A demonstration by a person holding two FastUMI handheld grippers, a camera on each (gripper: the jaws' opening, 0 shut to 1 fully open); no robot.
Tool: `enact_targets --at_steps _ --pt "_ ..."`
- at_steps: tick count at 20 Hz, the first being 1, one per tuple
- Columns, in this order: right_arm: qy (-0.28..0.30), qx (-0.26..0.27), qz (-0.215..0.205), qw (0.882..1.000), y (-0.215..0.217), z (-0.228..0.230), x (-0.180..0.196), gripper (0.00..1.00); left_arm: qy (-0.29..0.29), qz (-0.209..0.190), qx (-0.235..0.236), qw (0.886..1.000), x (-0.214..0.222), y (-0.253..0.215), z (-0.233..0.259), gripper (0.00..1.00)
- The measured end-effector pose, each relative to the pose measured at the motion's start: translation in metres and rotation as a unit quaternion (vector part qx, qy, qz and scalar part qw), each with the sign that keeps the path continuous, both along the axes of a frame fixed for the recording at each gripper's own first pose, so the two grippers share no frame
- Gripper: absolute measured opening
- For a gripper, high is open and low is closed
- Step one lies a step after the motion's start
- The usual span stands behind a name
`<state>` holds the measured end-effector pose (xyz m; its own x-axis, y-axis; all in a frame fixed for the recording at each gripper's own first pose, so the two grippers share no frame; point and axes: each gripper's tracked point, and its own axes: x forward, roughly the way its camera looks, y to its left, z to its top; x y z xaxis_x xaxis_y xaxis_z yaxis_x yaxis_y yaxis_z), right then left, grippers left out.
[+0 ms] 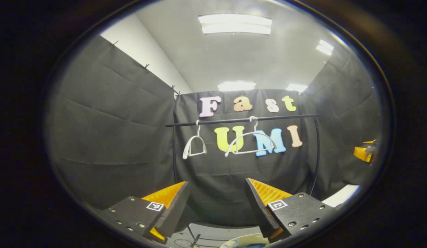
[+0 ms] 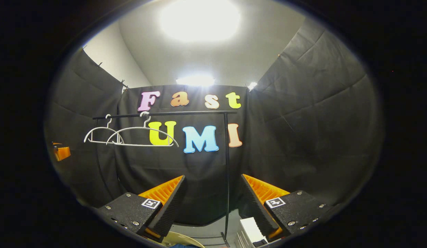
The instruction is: Grasp the clothes on the hanger with both hands and then place them into the laundry hamper below.
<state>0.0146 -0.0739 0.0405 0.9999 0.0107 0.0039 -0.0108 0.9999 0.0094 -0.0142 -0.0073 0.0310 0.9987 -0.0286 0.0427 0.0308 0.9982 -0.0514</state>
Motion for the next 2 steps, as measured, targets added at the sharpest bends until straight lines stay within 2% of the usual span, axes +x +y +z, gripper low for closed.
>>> enact_targets --at_steps 2 --pt "0.004 0.0 0.005 1.0 0.0035 -0.0036 0.001 0.95 0.002 0.003 0.001 1.0 0.0005 0.0015 -0.0022 0.93"
